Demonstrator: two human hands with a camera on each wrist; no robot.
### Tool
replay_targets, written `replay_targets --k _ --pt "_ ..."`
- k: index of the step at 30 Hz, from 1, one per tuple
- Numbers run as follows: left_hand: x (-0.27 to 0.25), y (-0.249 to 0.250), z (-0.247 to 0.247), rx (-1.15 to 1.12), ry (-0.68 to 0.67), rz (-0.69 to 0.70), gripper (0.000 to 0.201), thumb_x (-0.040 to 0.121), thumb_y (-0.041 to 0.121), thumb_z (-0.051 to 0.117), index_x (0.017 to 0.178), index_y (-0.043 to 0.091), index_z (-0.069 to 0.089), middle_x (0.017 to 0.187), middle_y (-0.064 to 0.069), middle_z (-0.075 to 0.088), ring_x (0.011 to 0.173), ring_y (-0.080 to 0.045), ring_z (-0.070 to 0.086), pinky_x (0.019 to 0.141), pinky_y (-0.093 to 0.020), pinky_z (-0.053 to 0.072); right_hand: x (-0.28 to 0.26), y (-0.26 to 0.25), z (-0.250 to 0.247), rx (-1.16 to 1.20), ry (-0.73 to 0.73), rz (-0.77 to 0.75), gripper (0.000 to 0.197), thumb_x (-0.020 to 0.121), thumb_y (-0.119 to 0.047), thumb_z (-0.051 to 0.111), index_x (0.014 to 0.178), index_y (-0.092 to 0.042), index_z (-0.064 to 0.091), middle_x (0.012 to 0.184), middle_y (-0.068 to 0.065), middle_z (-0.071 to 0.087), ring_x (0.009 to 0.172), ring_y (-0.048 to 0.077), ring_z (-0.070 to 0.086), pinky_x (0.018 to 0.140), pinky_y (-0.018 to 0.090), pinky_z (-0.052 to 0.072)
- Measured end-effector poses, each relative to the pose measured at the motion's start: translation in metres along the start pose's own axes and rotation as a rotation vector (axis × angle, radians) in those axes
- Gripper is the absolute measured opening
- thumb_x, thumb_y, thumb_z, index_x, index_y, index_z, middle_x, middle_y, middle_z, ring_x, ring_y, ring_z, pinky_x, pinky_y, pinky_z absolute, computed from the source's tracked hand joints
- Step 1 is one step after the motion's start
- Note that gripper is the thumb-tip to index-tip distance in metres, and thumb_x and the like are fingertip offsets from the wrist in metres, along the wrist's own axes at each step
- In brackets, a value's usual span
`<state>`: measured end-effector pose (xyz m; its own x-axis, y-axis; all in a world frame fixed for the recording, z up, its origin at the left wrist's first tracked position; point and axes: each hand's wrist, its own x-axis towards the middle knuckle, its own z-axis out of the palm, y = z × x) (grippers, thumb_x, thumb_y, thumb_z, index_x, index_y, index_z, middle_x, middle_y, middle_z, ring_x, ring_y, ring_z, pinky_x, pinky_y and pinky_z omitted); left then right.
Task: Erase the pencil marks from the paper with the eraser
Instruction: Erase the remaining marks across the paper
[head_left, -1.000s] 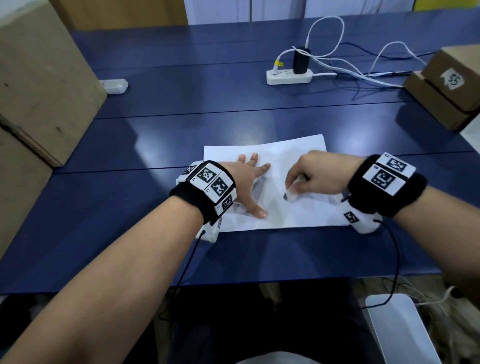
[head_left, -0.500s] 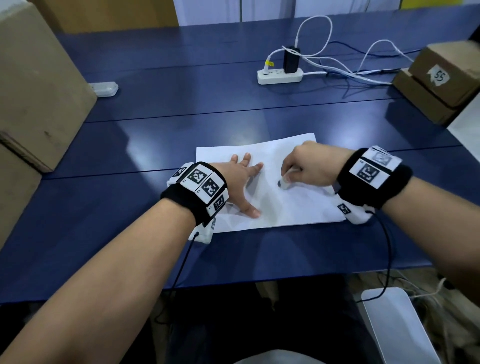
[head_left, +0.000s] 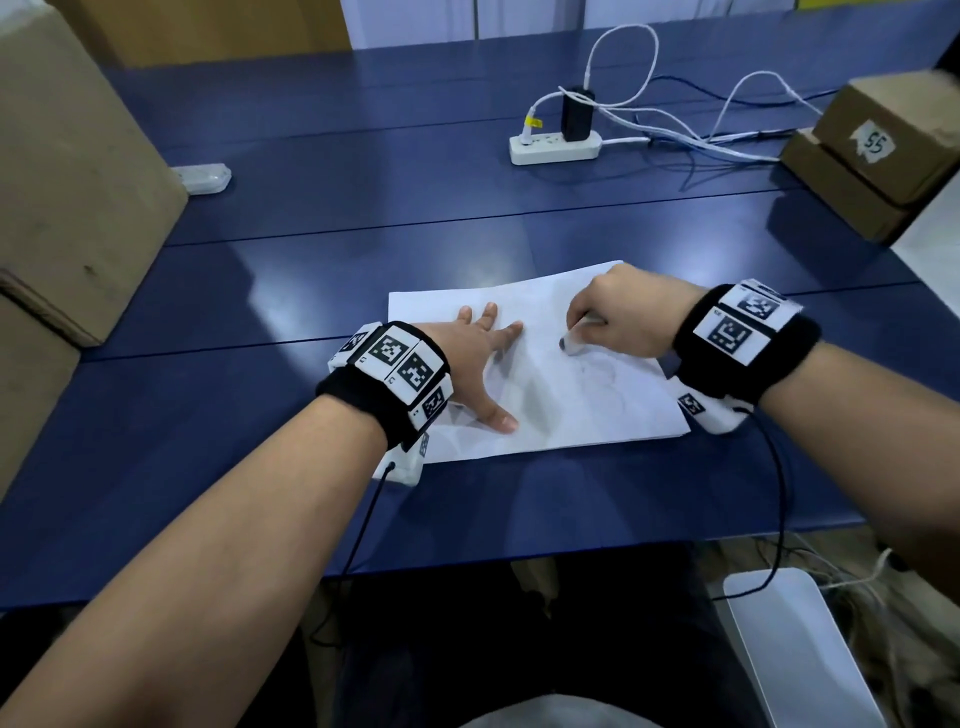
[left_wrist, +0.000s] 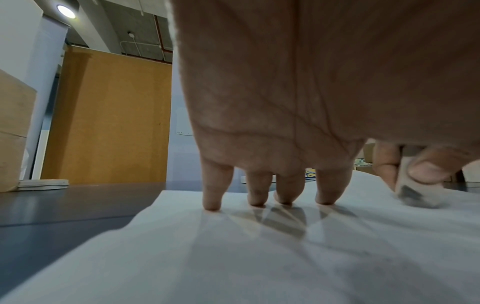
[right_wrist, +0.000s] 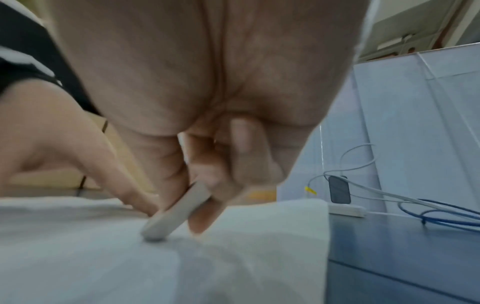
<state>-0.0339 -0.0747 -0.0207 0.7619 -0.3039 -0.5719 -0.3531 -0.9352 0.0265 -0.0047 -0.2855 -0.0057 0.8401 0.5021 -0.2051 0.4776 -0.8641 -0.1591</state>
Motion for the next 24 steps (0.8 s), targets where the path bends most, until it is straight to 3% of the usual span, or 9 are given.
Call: replay_targets --k 2,5,7,12,14,16,19,22,24 --pt "0.0 0.0 0.0 0.006 -0.002 0.001 0.13 0.066 0.07 0.074 0.154 0.033 -0.014 0.162 0.001 -0.021 0.15 -0.024 -0.012 0.118 -0.056 0.016 -0.005 -0.001 0.001 0.008 0.001 -0.056 0.018 0.089 -0.035 0.061 0.097 -0.025 0.074 0.089 -0.003 0.071 0.095 0.018 0.061 0.082 0.033 0.053" --pt "-0.001 0.0 -0.001 0.01 -0.006 -0.005 0.13 0.066 0.071 0.073 0.154 0.032 -0.015 0.161 0.001 -0.022 0.15 -0.024 -0.012 0.118 -0.056 0.016 -0.023 -0.014 0.001 0.077 -0.192 -0.178 0.013 0.088 -0.029 0.063 0.094 -0.027 0.074 0.084 -0.013 0.071 0.075 -0.005 0.059 0.067 0.008 0.043" --pt "0.0 0.001 -0.001 0.018 -0.01 -0.013 0.131 0.066 0.072 0.073 0.154 0.032 -0.015 0.161 0.001 -0.022 0.15 -0.024 -0.013 0.118 -0.056 0.017 -0.027 -0.019 0.0 0.07 -0.291 -0.209 0.01 0.088 -0.026 0.065 0.092 -0.028 0.074 0.074 -0.017 0.066 0.068 -0.015 0.055 0.06 0.002 0.038" --pt "-0.003 0.001 -0.002 0.016 0.006 -0.01 0.129 0.066 0.07 0.073 0.154 0.033 -0.014 0.162 0.002 -0.02 0.15 -0.023 -0.011 0.118 -0.056 0.018 -0.001 -0.003 -0.002 0.024 -0.058 0.013 0.019 0.086 -0.037 0.065 0.096 -0.025 0.074 0.09 -0.003 0.069 0.091 0.013 0.056 0.073 0.028 0.047" --pt "-0.003 0.002 -0.002 0.011 0.003 -0.01 0.129 0.066 0.07 0.074 0.154 0.033 -0.014 0.162 0.002 -0.021 0.15 -0.023 -0.011 0.118 -0.056 0.017 0.001 0.002 0.0 0.016 0.019 0.041 0.018 0.087 -0.037 0.063 0.095 -0.025 0.074 0.092 -0.001 0.07 0.097 0.018 0.056 0.07 0.029 0.046" --pt "-0.002 0.002 -0.002 0.009 0.001 -0.008 0.13 0.066 0.07 0.074 0.154 0.032 -0.014 0.162 0.001 -0.021 0.15 -0.024 -0.012 0.118 -0.056 0.017 -0.005 0.001 0.001 0.02 -0.013 -0.051 0.016 0.087 -0.033 0.061 0.094 -0.025 0.074 0.087 -0.007 0.071 0.093 0.011 0.062 0.071 0.026 0.048" --pt "0.0 0.0 -0.001 0.011 -0.004 -0.009 0.132 0.065 0.071 0.074 0.154 0.032 -0.015 0.161 0.0 -0.022 0.15 -0.024 -0.012 0.119 -0.055 0.016 -0.023 -0.013 0.0 0.073 -0.272 -0.185 0.01 0.086 -0.028 0.065 0.09 -0.03 0.074 0.077 -0.017 0.068 0.071 -0.012 0.056 0.062 0.004 0.04" --pt "0.0 0.001 -0.001 0.017 -0.008 -0.016 0.132 0.064 0.072 0.074 0.154 0.032 -0.015 0.161 0.001 -0.022 0.15 -0.024 -0.012 0.119 -0.054 0.015 -0.019 -0.014 -0.001 0.049 -0.308 -0.194 0.009 0.085 -0.03 0.067 0.09 -0.03 0.074 0.077 -0.015 0.068 0.072 -0.009 0.057 0.063 0.006 0.041" --pt "0.001 0.002 -0.001 0.013 -0.003 -0.013 0.132 0.064 0.071 0.074 0.154 0.032 -0.014 0.162 0.0 -0.021 0.15 -0.024 -0.011 0.119 -0.054 0.015 -0.006 -0.007 -0.001 0.047 -0.167 -0.084 0.012 0.084 -0.034 0.067 0.091 -0.028 0.075 0.081 -0.012 0.068 0.085 0.005 0.059 0.073 0.022 0.048"
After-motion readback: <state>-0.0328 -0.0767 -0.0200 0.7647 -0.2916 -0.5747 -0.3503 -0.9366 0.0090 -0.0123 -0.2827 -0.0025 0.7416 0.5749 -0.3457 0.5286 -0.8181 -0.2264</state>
